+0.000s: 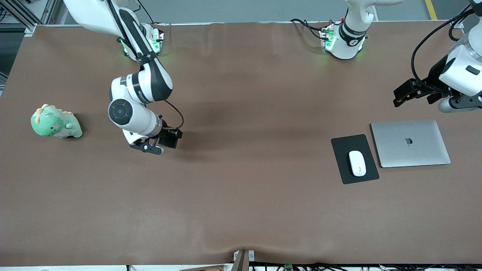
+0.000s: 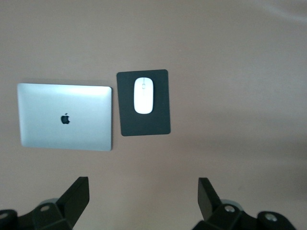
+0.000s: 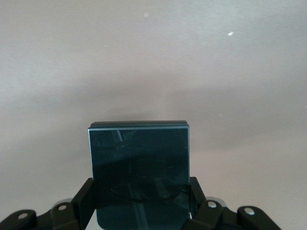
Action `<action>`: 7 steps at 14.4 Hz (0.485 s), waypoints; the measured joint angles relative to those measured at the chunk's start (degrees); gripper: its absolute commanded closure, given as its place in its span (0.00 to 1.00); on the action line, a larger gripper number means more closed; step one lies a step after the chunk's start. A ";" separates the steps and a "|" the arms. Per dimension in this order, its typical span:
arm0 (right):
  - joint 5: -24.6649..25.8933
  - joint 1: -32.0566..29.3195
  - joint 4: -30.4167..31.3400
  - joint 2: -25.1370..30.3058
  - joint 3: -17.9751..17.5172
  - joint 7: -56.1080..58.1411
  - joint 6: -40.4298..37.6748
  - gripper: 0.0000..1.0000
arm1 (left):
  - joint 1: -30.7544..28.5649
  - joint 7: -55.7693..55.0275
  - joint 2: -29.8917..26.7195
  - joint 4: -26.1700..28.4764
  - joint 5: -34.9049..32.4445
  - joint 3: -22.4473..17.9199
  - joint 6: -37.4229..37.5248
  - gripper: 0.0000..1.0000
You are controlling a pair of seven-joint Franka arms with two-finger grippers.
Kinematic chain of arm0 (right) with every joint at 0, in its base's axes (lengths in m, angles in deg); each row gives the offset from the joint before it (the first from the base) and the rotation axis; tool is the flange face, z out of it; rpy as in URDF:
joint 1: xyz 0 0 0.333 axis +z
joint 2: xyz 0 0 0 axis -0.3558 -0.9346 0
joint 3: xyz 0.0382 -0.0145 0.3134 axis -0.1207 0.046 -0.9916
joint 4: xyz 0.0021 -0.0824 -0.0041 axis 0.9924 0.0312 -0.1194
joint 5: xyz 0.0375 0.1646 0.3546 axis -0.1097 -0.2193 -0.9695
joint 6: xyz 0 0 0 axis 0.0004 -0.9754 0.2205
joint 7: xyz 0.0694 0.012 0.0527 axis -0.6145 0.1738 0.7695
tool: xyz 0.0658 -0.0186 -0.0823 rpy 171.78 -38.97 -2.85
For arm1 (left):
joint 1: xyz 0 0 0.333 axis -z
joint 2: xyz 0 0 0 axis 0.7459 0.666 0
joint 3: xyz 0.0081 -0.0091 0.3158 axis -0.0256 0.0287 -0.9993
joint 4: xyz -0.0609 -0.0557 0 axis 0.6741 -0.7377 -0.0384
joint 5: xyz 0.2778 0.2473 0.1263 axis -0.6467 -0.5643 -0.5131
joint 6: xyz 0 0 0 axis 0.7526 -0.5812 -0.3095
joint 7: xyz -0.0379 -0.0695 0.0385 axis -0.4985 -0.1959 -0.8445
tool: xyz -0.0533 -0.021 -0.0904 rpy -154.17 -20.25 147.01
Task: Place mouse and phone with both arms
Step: 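Carry the black phone toward the green plush toy with the right gripper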
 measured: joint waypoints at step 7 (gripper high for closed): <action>2.94 -7.86 9.95 3.35 0.28 12.37 5.73 1.00 | -0.62 0.01 -0.07 -0.03 -1.58 0.76 0.00 0.00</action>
